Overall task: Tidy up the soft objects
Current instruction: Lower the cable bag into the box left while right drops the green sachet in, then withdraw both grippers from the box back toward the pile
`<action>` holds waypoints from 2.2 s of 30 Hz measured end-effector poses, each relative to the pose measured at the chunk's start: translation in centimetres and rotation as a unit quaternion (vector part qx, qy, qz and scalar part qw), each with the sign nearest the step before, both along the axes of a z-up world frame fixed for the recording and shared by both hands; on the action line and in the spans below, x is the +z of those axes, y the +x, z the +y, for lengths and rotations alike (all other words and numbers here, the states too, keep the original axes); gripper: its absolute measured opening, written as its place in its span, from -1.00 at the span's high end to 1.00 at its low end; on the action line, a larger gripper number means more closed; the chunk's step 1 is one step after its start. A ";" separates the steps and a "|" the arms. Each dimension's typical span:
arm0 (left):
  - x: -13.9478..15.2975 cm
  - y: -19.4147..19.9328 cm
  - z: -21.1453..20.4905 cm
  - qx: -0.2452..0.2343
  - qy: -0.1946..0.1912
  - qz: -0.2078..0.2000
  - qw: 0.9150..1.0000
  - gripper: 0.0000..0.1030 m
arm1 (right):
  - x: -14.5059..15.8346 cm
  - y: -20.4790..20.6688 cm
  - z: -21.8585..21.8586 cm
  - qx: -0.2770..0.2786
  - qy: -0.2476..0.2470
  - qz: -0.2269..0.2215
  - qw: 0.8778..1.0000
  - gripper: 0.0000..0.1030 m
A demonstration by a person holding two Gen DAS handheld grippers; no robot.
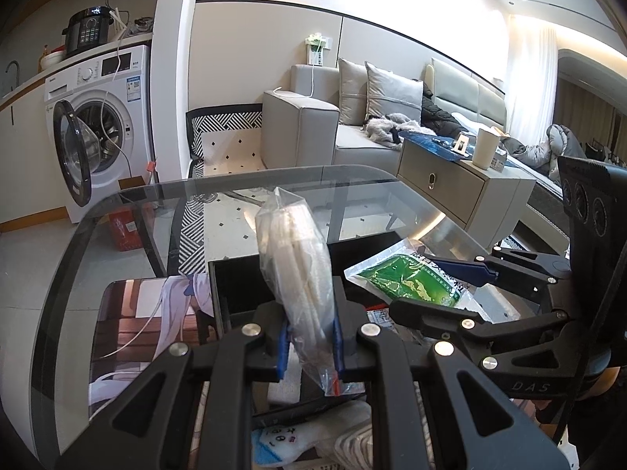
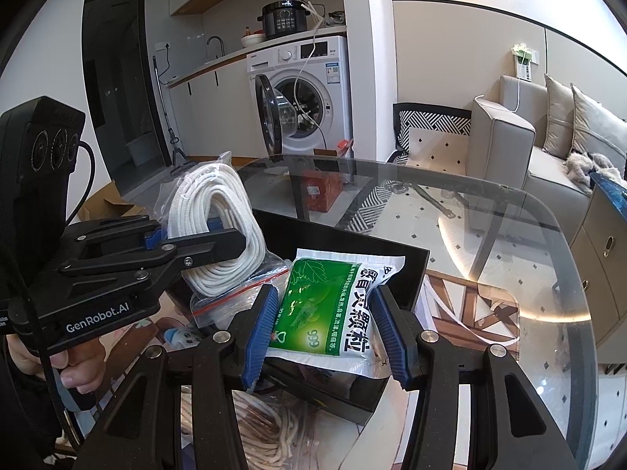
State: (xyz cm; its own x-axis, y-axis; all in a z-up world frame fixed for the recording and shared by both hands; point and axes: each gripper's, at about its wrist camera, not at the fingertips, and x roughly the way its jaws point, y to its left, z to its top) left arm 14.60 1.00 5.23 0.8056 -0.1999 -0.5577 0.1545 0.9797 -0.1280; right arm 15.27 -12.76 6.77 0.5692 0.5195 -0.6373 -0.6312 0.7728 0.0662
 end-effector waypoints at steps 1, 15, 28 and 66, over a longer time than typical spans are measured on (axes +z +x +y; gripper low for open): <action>-0.2 0.2 -0.1 -0.001 0.001 0.004 1.000 0.72 | -0.1 0.1 0.0 0.000 -0.001 0.001 1.000 0.01; -2.2 1.3 -0.9 -0.006 0.027 0.035 0.999 0.72 | -1.1 1.1 0.6 0.002 -0.007 -0.001 1.000 -0.02; -1.7 -0.4 0.0 0.016 0.034 0.039 0.999 -0.05 | 0.6 -1.2 -1.5 -0.024 -0.005 -0.038 0.999 -0.97; -3.3 -8.7 1.7 0.056 0.027 0.038 0.997 -1.00 | -0.2 -7.1 -6.0 -0.048 0.020 0.005 0.999 -0.99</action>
